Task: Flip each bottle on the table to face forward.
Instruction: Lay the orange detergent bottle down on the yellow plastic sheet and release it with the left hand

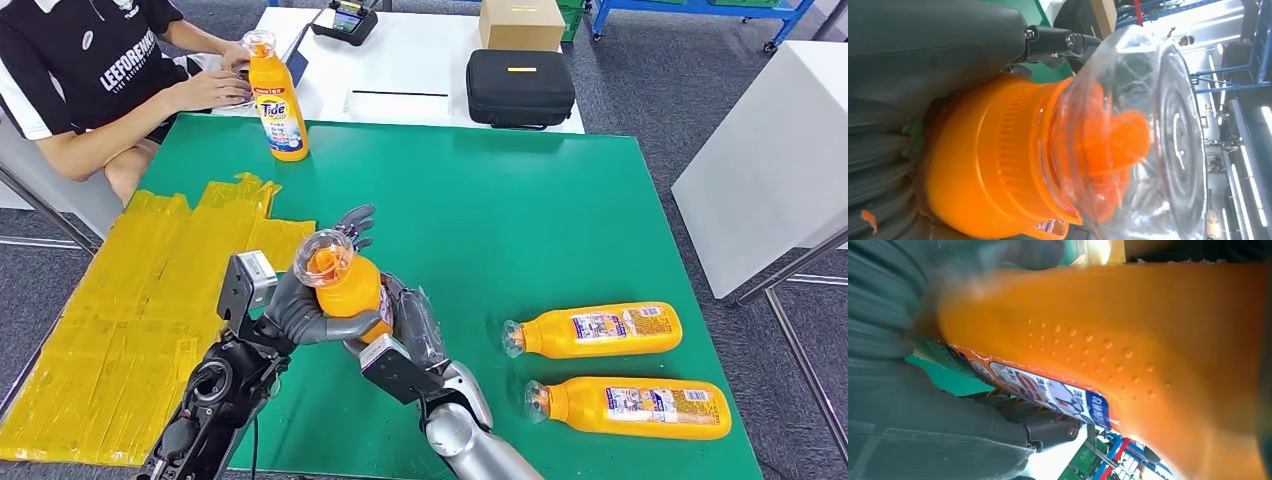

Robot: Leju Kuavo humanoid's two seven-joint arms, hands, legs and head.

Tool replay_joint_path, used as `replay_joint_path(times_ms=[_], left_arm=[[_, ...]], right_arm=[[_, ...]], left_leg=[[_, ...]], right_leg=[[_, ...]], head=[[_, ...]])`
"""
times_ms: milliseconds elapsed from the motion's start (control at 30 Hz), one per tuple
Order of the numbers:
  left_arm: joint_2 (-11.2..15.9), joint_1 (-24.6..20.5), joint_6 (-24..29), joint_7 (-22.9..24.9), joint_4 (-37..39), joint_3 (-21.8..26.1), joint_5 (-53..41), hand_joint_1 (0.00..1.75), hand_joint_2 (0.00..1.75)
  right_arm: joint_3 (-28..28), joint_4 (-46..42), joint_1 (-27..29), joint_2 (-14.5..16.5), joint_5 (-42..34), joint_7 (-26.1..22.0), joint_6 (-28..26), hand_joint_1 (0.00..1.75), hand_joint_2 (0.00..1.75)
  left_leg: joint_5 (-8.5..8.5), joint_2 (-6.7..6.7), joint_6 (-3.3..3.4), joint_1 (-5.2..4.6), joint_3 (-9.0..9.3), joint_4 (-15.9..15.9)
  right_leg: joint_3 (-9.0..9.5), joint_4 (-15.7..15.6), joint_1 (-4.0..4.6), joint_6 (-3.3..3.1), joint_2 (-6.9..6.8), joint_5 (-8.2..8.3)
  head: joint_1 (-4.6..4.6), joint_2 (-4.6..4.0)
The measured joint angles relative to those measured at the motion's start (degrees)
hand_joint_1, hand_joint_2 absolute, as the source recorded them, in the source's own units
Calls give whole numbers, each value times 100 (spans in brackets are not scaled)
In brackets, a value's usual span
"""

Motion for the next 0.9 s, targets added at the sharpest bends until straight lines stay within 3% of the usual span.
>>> replay_joint_path(times_ms=[33, 133, 167, 767, 800, 900], left_arm=[[0, -14, 10, 0, 27, 0, 1, 24, 175], [1, -61, 78, -1, 116, -1, 13, 154, 175], [1, -77, 106, -3, 148, -2, 24, 175, 175], [-3, -170, 298, -50, 437, -20, 254, 175, 175], [-3, -175, 306, -56, 454, -23, 274, 175, 175], [-10, -183, 360, -84, 499, -34, 319, 175, 175]], right_arm=[[6, 20, -11, 0, -18, 2, 0, 175, 175], [26, 80, -55, 0, -109, 16, 0, 175, 175], [37, 101, -73, 0, -143, 24, 0, 175, 175], [106, 286, -178, -1, -342, 41, -161, 175, 175], [105, 286, -176, -2, -347, 41, -195, 147, 175], [101, 280, -155, -7, -357, 31, -332, 16, 175]], left_leg=[[0, 0, 0, 0, 0, 0], [0, 0, 0, 0, 0, 0], [0, 0, 0, 0, 0, 0], [0, 0, 0, 0, 0, 0], [0, 0, 0, 0, 0, 0], [0, 0, 0, 0, 0, 1]], right_leg=[[0, 0, 0, 0, 0, 0], [0, 0, 0, 0, 0, 0], [0, 0, 0, 0, 0, 0], [-1, 0, 0, 0, 0, 0], [-1, 0, 0, 0, 0, 0], [-1, 0, 0, 0, 0, 0]], head=[[0, 0], [1, 0], [1, 0], [1, 0], [1, 0], [1, 0]])
